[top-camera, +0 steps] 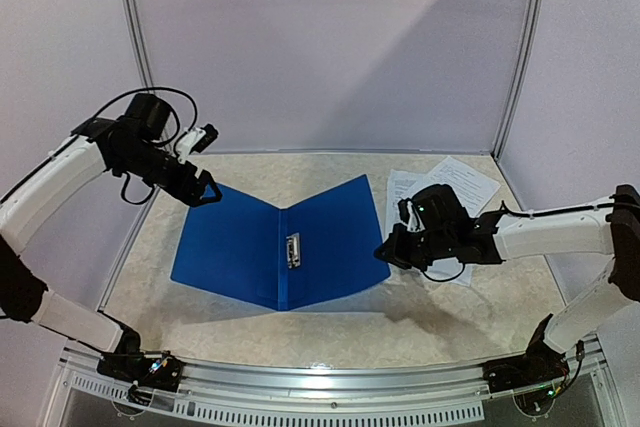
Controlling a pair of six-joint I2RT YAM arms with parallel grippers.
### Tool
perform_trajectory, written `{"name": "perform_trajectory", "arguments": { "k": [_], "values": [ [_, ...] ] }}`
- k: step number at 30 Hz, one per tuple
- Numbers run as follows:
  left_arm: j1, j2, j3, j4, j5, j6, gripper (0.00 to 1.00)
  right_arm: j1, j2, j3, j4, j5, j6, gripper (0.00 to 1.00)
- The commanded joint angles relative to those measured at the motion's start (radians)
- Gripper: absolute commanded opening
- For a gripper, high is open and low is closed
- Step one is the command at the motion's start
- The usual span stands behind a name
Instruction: Put the files into the folder
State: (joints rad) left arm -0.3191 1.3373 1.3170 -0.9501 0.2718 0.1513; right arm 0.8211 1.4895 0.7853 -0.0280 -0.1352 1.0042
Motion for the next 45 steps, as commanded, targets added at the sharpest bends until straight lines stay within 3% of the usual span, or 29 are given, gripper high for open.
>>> {"name": "perform_trajectory", "arguments": {
  "k": [1,4,10,17,21,25,27,30,33,42,45],
  "values": [
    [0.008,0.074,-0.033,0.028,-0.127,0.043,0.87,-0.026,-0.060,-0.074,-0.074,0.057,0.006,0.00],
    [0.027,0.074,-0.067,0.057,-0.123,0.020,0.99,-0.028,-0.073,-0.106,-0.074,0.065,0.014,0.00],
    [0.038,0.091,-0.133,0.108,-0.086,-0.028,1.00,-0.029,-0.043,-0.112,-0.064,0.054,0.013,0.00],
    [0.125,0.147,-0.169,0.135,0.141,-0.105,0.99,-0.029,-0.029,-0.146,-0.064,0.062,0.014,0.00],
    [0.190,0.180,-0.170,0.135,0.258,-0.137,0.85,-0.029,-0.023,-0.174,-0.059,0.059,0.023,0.03],
    [0.160,0.142,-0.194,0.152,0.341,-0.144,0.68,-0.028,0.020,-0.093,-0.166,0.071,-0.038,0.20],
    [0.141,0.109,-0.213,0.172,0.368,-0.158,0.54,-0.029,0.032,-0.032,-0.240,0.096,-0.081,0.29],
    [0.138,0.065,-0.242,0.202,0.381,-0.201,0.40,-0.029,0.037,0.059,-0.361,0.179,-0.152,0.47],
    [0.139,0.020,-0.266,0.222,0.365,-0.225,0.36,-0.029,0.038,0.147,-0.478,0.261,-0.210,0.56],
    [0.139,0.014,-0.284,0.259,0.379,-0.299,0.31,0.022,0.118,0.501,-0.727,0.520,-0.422,0.58],
    [0.138,0.013,-0.298,0.275,0.383,-0.313,0.30,0.051,0.175,0.574,-0.628,0.361,-0.467,0.57]
  ]
}}
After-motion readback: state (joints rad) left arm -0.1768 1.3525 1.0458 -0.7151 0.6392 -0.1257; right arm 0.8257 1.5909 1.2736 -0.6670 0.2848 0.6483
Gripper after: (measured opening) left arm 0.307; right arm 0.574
